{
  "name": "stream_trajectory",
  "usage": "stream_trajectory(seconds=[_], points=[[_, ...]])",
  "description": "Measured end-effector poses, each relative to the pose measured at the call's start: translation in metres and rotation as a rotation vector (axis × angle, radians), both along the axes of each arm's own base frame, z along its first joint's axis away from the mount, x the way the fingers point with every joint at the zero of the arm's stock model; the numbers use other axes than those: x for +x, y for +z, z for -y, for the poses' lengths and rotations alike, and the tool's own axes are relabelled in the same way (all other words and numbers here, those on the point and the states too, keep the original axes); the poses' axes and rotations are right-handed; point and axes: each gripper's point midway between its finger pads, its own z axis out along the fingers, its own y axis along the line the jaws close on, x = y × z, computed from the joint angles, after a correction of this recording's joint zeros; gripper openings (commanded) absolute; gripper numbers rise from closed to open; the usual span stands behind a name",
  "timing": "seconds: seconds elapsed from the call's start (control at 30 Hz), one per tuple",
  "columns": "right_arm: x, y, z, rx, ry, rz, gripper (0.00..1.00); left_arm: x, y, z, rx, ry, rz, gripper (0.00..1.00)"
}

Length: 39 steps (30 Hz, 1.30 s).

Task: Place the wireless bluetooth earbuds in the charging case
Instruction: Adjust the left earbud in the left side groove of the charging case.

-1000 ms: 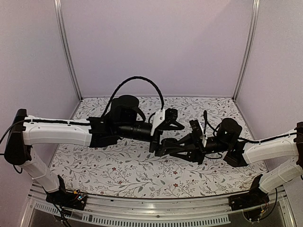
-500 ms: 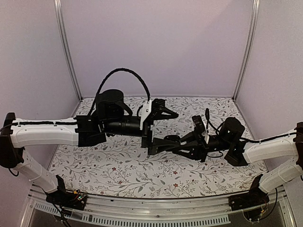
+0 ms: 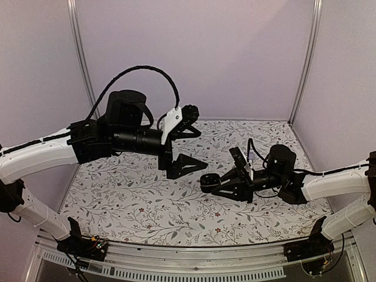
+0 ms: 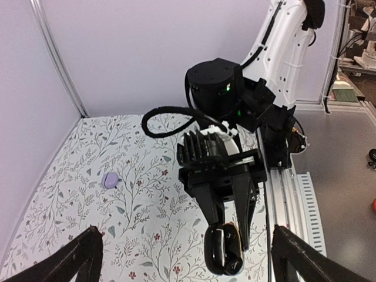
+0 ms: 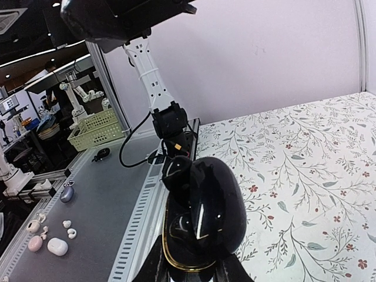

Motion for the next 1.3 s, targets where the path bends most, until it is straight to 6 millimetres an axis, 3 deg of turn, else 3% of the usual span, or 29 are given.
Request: stream_trajectory(seconds=[0.13, 0.43, 1.3], points=[[0.003, -0.012, -0.002, -0.068, -0.006, -0.018, 0.0, 0.002, -0.024, -0.011, 0.114, 0.021, -0.061, 1.0], [0.002, -0.03, -0.008, -0.174, -0.011, -0.012, 0.0, 0.007, -0.09, -0.012, 0.323, 0.032, -0.182, 1.0], [-0.002, -0.044, -0.017, -0.246, 0.009, -0.028, 0.0, 0.023, -0.124, -0.005, 0.414, 0.059, -0.231, 1.0]])
